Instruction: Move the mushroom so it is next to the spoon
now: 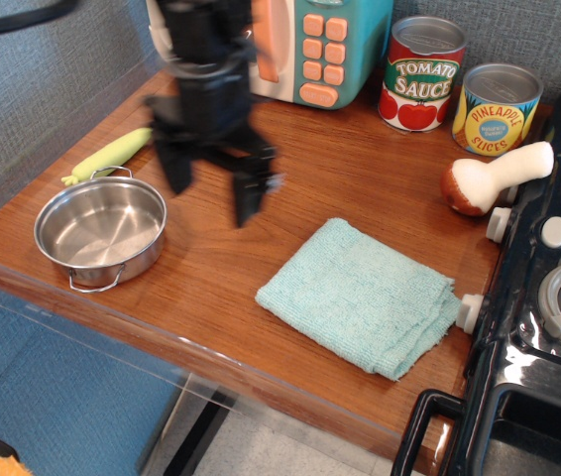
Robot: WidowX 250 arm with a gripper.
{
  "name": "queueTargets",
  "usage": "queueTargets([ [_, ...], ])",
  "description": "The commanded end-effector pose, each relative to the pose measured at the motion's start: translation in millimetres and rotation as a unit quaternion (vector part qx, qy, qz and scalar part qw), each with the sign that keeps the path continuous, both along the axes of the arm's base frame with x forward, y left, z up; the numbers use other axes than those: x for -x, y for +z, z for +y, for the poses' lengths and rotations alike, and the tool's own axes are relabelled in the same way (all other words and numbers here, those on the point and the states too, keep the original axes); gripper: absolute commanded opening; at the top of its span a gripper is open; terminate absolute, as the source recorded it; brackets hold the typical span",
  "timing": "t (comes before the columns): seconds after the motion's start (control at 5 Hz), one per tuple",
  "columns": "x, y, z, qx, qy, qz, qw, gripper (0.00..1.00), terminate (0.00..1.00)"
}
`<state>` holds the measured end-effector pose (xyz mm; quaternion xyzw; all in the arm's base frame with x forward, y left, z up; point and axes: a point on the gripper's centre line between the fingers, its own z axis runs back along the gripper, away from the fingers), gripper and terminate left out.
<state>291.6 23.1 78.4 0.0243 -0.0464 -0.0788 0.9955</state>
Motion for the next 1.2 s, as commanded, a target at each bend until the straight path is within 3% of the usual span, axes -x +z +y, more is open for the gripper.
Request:
queueTargets([
  [0.0,-82.5,14.3,-87.3,-0.020,-0.082,-0.043,0.9955,1.00,0.00],
  [0.4,-136.7,17.6,-147.7,-0.013,-0.121,-0.074,0.9898,1.00,0.00],
  [0.8,-150.6,5.4,-153.1,-0.027,-0.122,-0.061,0.9903,1.00,0.00],
  [1.0,-142.3,-4.9,-149.2,-0.044,-0.123,-0.043,0.9904,1.00,0.00],
])
